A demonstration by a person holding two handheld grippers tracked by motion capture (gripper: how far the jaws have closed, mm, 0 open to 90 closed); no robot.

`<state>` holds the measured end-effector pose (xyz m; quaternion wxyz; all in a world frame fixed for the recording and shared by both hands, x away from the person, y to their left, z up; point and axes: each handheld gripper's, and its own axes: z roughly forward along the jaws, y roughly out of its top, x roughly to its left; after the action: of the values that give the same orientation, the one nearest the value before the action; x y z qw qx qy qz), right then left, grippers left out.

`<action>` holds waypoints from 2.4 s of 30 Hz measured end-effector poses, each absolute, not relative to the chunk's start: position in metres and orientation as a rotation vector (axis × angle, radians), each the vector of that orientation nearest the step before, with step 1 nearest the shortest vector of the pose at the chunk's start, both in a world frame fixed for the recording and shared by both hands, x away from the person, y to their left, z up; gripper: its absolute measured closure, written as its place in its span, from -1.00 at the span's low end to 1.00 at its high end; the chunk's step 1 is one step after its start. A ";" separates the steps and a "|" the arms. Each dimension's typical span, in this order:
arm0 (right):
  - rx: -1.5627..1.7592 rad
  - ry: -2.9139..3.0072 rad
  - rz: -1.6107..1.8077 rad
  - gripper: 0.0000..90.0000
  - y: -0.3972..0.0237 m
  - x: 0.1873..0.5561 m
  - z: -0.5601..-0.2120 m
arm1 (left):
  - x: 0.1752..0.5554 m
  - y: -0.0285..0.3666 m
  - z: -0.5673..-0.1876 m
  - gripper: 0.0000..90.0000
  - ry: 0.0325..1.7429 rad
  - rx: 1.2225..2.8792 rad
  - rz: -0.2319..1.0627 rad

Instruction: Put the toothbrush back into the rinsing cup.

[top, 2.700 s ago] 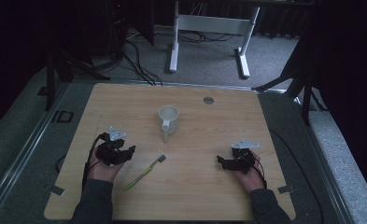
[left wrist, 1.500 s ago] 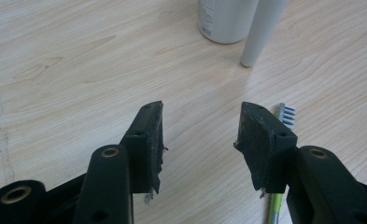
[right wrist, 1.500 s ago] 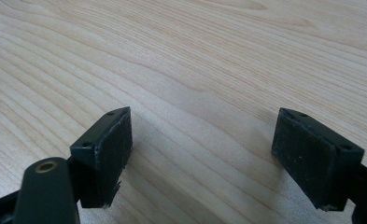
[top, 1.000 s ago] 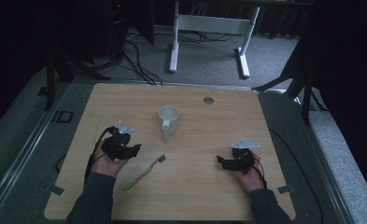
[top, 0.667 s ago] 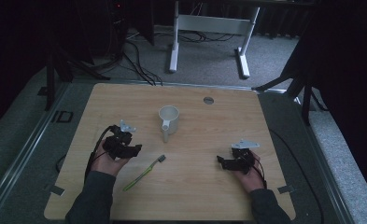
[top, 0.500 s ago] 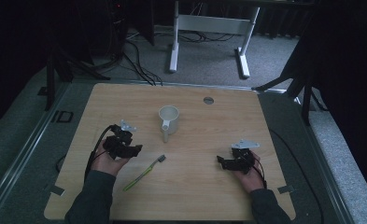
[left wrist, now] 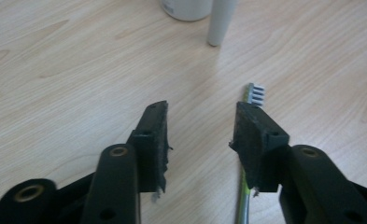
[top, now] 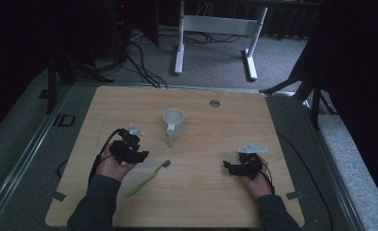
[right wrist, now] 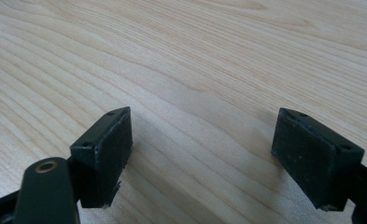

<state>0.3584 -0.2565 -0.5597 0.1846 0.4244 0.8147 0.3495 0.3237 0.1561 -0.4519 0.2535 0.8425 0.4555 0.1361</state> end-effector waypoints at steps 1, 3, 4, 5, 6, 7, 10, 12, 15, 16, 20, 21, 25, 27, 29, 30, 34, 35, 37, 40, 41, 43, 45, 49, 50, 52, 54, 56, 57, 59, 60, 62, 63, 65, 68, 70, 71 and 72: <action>1.197 2.296 0.985 -0.56 -0.256 0.358 -0.560 | 0.324 0.156 -0.452 0.26 1.238 2.290 0.370; 1.196 2.296 0.985 -0.56 -0.257 0.358 -0.560 | 0.324 0.156 -0.452 0.25 1.238 2.301 0.357; 1.197 2.296 0.985 -0.56 -0.256 0.358 -0.560 | 0.324 0.156 -0.452 0.25 1.239 2.303 0.355; 1.197 2.296 0.985 -0.56 -0.256 0.358 -0.560 | 0.324 0.156 -0.452 0.25 1.238 2.305 0.355; 1.197 2.296 0.985 -0.56 -0.256 0.358 -0.560 | 0.324 0.155 -0.452 0.25 1.239 2.307 0.351; 1.198 2.297 0.985 -0.56 -0.256 0.358 -0.560 | 0.325 0.155 -0.452 0.25 1.236 2.313 0.349; 1.196 2.296 0.985 -0.56 -0.257 0.358 -0.560 | 0.325 0.154 -0.452 0.24 1.232 2.322 0.341; 1.198 2.296 0.985 -0.56 -0.256 0.358 -0.560 | 0.325 0.153 -0.451 0.23 1.226 2.330 0.339; 1.197 2.296 0.985 -0.56 -0.256 0.358 -0.560 | 0.326 0.152 -0.452 0.23 1.227 2.337 0.330; 1.198 2.296 0.985 -0.56 -0.256 0.358 -0.560 | 0.326 0.152 -0.452 0.22 1.229 2.340 0.329; 1.198 2.296 0.985 -0.56 -0.256 0.358 -0.560 | 0.328 0.152 -0.452 0.20 1.236 2.350 0.317; 1.196 2.296 0.985 -0.56 -0.257 0.358 -0.560 | 0.328 0.151 -0.452 0.20 1.237 2.350 0.316; 1.197 2.296 0.985 -0.56 -0.256 0.358 -0.560 | 0.328 0.150 -0.452 0.19 1.236 2.357 0.311; 1.197 2.296 0.985 -0.56 -0.256 0.358 -0.560 | 0.328 0.149 -0.452 0.19 1.239 2.361 0.308; 1.197 2.296 0.985 -0.56 -0.256 0.358 -0.560 | 0.329 0.148 -0.452 0.18 1.237 2.368 0.305; 1.197 2.296 0.985 -0.56 -0.256 0.358 -0.560 | 0.329 0.148 -0.452 0.18 1.237 2.368 0.305; 1.198 2.296 0.985 -0.56 -0.256 0.358 -0.560 | 0.330 0.146 -0.454 0.18 1.232 2.383 0.293; 1.197 2.296 0.985 -0.56 -0.256 0.358 -0.560 | 0.330 0.145 -0.454 0.18 1.234 2.385 0.294; 1.198 2.296 0.985 -0.56 -0.256 0.358 -0.560 | 0.331 0.145 -0.455 0.19 1.234 2.392 0.289; 1.196 2.296 0.985 -0.56 -0.257 0.358 -0.560 | 0.331 0.144 -0.456 0.19 1.232 2.407 0.283; 1.198 2.296 0.985 -0.56 -0.256 0.358 -0.560 | 0.332 0.143 -0.456 0.19 1.231 2.411 0.280; 1.197 2.296 0.985 -0.56 -0.256 0.358 -0.560 | 0.332 0.142 -0.458 0.20 1.225 2.428 0.273; 1.196 2.296 0.985 -0.56 -0.257 0.358 -0.560 | 0.333 0.140 -0.459 0.21 1.222 2.440 0.266; 1.196 2.296 0.985 -0.56 -0.257 0.358 -0.560 | 0.334 0.137 -0.462 0.21 1.217 2.464 0.253; 1.196 2.296 0.985 -0.56 -0.257 0.358 -0.560 | 0.334 0.137 -0.462 0.21 1.214 2.473 0.250; 1.198 2.296 0.985 -0.56 -0.256 0.358 -0.560 | 0.334 0.136 -0.462 0.21 1.217 2.476 0.247; 1.198 2.296 0.985 -0.56 -0.256 0.358 -0.560 | 0.335 0.135 -0.463 0.21 1.215 2.487 0.243; 1.196 2.296 0.985 -0.56 -0.257 0.358 -0.560 | 0.334 0.134 -0.464 0.20 1.218 2.493 0.237; 1.197 2.296 0.985 -0.56 -0.256 0.358 -0.560 | 0.335 0.134 -0.464 0.20 1.218 2.498 0.235; 1.197 2.296 0.985 -0.56 -0.256 0.358 -0.560 | 0.335 0.133 -0.464 0.20 1.219 2.504 0.225; 1.198 2.296 0.985 -0.56 -0.256 0.358 -0.560 | 0.335 0.133 -0.465 0.20 1.221 2.509 0.224; 1.198 2.296 0.985 -0.56 -0.256 0.358 -0.560 | 0.335 0.132 -0.465 0.20 1.227 2.515 0.218; 1.196 2.296 0.985 -0.56 -0.256 0.358 -0.560 | 0.335 0.132 -0.466 0.20 1.225 2.520 0.215; 1.196 2.296 0.985 -0.56 -0.257 0.358 -0.560 | 0.336 0.130 -0.467 0.20 1.226 2.527 0.207; 1.198 2.296 0.985 -0.56 -0.256 0.358 -0.560 | 0.336 0.129 -0.468 0.18 1.228 2.533 0.199; 1.198 2.296 0.985 -0.56 -0.256 0.358 -0.560 | 0.336 0.128 -0.469 0.18 1.235 2.538 0.189; 1.197 2.296 0.985 -0.56 -0.256 0.358 -0.560 | 0.336 0.128 -0.469 0.18 1.234 2.542 0.188; 1.197 2.296 0.985 -0.56 -0.256 0.358 -0.560 | 0.336 0.128 -0.470 0.18 1.232 2.546 0.183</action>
<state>0.3584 -0.2565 -0.5597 0.1844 0.4245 0.8146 0.3496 0.3363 0.1276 -0.4696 0.1529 0.8876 0.4297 0.0639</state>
